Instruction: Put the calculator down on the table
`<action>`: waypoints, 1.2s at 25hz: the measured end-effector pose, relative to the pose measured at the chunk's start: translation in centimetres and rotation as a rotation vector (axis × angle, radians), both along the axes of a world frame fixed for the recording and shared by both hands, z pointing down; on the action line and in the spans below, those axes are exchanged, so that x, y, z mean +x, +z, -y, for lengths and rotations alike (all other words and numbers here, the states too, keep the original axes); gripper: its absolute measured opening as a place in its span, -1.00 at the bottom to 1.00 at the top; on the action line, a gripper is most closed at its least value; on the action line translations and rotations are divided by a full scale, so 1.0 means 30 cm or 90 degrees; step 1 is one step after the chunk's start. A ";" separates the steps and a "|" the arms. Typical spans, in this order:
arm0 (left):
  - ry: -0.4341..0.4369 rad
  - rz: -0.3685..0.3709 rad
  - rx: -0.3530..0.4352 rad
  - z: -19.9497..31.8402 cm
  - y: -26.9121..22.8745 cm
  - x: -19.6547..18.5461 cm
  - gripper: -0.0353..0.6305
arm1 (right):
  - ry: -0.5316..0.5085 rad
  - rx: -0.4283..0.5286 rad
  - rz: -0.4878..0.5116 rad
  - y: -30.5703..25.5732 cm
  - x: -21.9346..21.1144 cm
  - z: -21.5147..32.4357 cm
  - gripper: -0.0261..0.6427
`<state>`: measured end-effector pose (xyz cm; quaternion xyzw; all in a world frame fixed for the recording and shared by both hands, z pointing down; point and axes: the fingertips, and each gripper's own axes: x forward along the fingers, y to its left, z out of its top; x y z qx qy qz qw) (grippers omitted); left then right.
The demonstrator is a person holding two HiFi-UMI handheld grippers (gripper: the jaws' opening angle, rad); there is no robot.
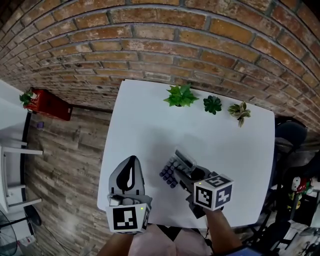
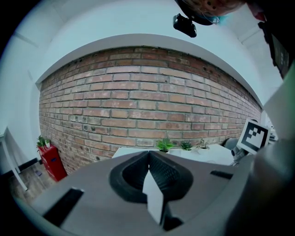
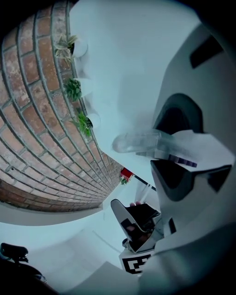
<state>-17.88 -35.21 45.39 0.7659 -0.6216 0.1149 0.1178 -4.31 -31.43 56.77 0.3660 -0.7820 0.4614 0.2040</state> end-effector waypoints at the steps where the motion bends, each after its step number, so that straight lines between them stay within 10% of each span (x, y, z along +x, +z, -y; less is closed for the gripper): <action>1: 0.001 0.000 -0.001 0.004 0.003 0.001 -0.86 | 0.001 -0.002 -0.004 0.005 0.003 0.005 -0.38; 30: 0.033 -0.005 0.006 0.010 -0.014 0.026 -0.86 | -0.002 -0.006 -0.135 0.050 0.116 -0.003 0.27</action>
